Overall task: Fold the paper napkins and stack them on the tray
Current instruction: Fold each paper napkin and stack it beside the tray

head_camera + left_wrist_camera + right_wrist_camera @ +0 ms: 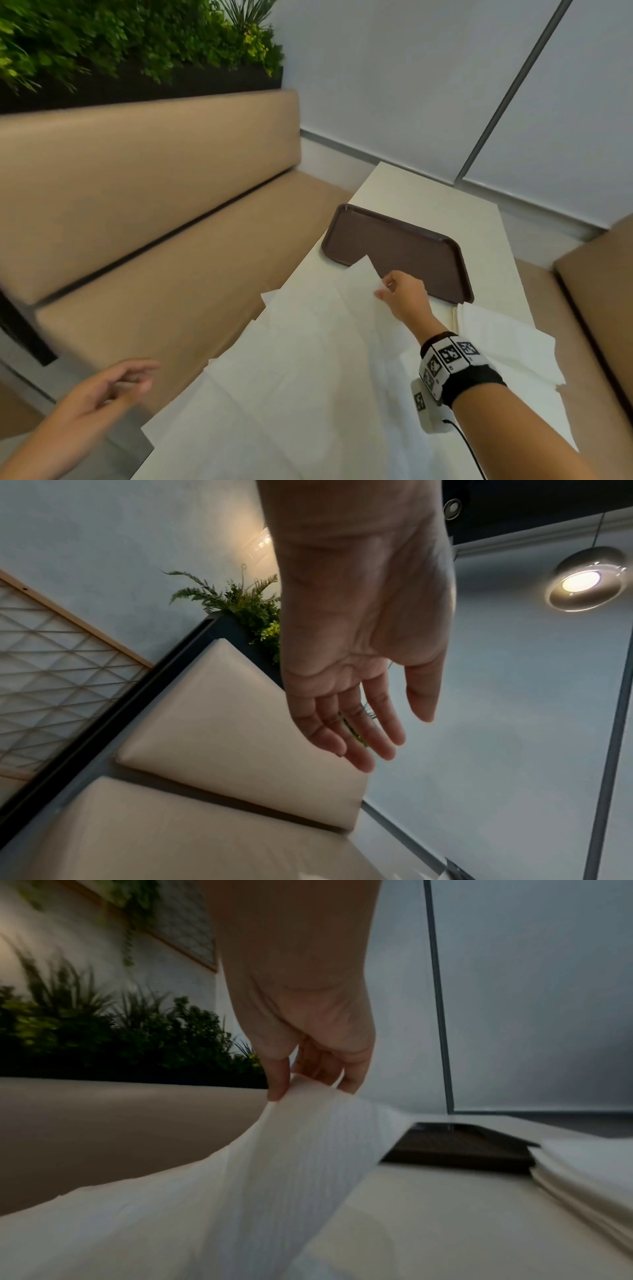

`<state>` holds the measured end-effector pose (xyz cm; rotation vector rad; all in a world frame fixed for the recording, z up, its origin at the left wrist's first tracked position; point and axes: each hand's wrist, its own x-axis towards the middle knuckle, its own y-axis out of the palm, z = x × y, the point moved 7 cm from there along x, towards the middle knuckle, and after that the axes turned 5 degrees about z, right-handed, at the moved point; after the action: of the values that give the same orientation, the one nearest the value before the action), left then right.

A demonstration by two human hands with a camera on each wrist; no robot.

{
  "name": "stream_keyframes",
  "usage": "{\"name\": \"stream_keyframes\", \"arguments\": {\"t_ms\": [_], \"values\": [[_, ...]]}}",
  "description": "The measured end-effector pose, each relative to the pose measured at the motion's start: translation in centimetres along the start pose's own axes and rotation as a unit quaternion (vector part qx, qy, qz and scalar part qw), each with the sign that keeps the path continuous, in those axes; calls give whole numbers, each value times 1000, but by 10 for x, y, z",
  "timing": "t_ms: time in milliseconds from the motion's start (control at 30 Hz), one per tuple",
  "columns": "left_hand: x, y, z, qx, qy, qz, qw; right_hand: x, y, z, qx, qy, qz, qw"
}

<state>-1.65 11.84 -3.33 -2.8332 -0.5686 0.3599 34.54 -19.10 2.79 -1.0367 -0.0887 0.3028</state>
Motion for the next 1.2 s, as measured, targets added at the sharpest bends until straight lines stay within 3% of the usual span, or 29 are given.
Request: {"name": "stream_keyframes", "arguments": {"t_ms": [100, 233, 400, 500, 633, 767, 900, 1200], "values": [[11, 11, -16, 12, 9, 26, 1000, -19, -25, 28, 7, -73, -7, 997], [29, 44, -56, 28, 52, 53, 997, -63, -81, 62, 96, -169, -11, 981], [56, 116, -127, -83, 94, 142, 982, -126, -138, 69, 316, -220, 27, 923], [68, 167, -158, -181, 81, 239, 951, -150, -152, 49, 392, -217, 15, 894], [51, 229, -184, -265, 28, 380, 886, -177, -150, 2, 464, -174, -41, 868], [41, 252, -190, -201, 43, 379, 902, -203, -136, -46, 475, -113, -69, 870], [34, 253, -198, -172, 79, 380, 905, -225, -122, -69, 500, -91, -19, 861], [28, 242, -217, -88, 177, 402, 894, -248, -127, -95, 491, -86, -100, 861]]}}
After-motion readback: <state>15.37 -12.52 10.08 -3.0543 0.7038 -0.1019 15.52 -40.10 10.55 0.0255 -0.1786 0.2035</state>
